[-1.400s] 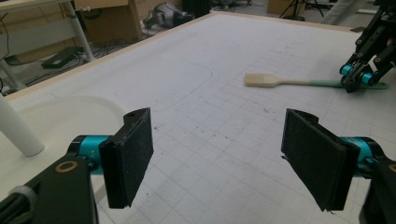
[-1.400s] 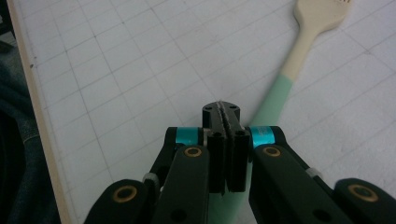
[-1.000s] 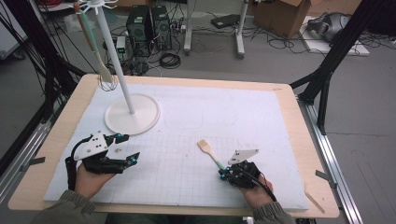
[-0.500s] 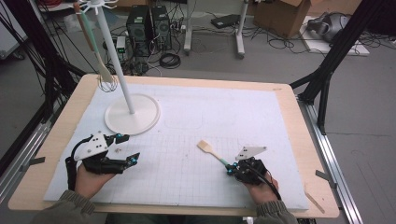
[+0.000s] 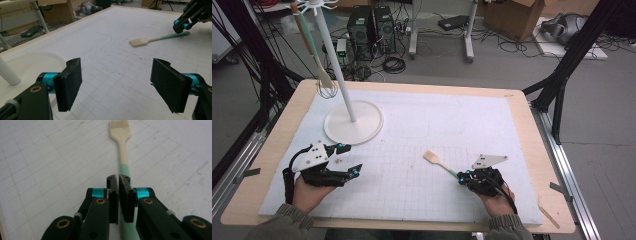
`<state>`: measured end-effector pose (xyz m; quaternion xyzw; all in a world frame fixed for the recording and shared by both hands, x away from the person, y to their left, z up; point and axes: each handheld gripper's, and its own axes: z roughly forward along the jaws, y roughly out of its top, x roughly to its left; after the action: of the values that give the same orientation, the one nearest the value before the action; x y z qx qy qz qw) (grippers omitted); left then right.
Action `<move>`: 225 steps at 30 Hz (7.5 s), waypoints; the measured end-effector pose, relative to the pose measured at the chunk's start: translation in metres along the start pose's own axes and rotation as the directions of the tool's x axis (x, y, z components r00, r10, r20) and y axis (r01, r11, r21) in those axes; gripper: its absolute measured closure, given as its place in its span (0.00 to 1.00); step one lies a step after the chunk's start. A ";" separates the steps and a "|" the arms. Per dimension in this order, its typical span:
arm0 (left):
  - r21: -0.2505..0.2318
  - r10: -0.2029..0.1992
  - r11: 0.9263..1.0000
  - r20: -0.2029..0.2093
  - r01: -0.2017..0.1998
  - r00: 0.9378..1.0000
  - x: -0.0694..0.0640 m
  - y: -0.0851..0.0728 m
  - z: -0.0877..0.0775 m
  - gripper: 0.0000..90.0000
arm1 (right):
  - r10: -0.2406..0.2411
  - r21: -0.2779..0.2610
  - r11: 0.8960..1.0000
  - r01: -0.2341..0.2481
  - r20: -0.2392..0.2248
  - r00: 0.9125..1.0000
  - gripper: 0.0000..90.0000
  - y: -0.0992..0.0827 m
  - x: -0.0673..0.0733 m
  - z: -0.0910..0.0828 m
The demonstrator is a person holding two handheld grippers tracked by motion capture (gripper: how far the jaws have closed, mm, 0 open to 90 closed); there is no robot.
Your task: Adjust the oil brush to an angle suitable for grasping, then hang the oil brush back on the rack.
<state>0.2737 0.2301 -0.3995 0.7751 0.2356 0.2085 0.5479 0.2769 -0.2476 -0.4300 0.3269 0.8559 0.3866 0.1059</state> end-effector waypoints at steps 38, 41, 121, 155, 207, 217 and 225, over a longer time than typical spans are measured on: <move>0.009 0.009 1.000 0.023 -0.009 1.000 -0.003 0.002 0.006 0.29 | -0.047 0.094 0.995 0.043 0.035 0.998 0.86 -0.006 -0.006 0.006; 0.011 0.013 1.000 0.025 -0.013 1.000 -0.002 0.002 0.005 0.29 | -0.047 0.095 0.995 0.043 0.036 0.998 0.87 -0.006 -0.006 0.006; 0.001 0.091 0.996 0.223 -0.093 0.970 -0.016 0.027 0.013 0.31 | -0.154 -0.009 0.988 0.155 -0.164 0.974 0.87 0.037 0.023 0.009; 0.022 0.190 0.977 0.377 -0.214 0.906 -0.027 0.063 0.022 0.39 | -0.387 -0.032 0.915 0.403 -0.355 0.851 0.87 0.130 0.094 0.043; 0.248 0.196 0.898 0.513 -0.363 0.836 -0.032 0.050 0.039 0.88 | -0.465 -0.025 0.870 0.492 -0.374 0.802 0.86 0.151 0.116 0.047; 0.234 0.199 0.909 0.481 -0.344 0.854 -0.027 0.049 0.030 0.90 | -0.375 -0.107 0.925 0.364 -0.396 0.838 0.63 0.143 0.098 0.039; 0.204 0.205 0.919 0.480 -0.336 0.853 -0.027 0.053 0.028 0.90 | -0.287 -0.126 0.958 0.257 -0.434 0.854 0.66 0.129 0.079 0.036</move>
<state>0.2757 0.1777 -0.3602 0.8972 0.0173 0.0641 0.4366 0.2931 -0.1127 -0.3546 0.1013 0.8819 0.4594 -0.0300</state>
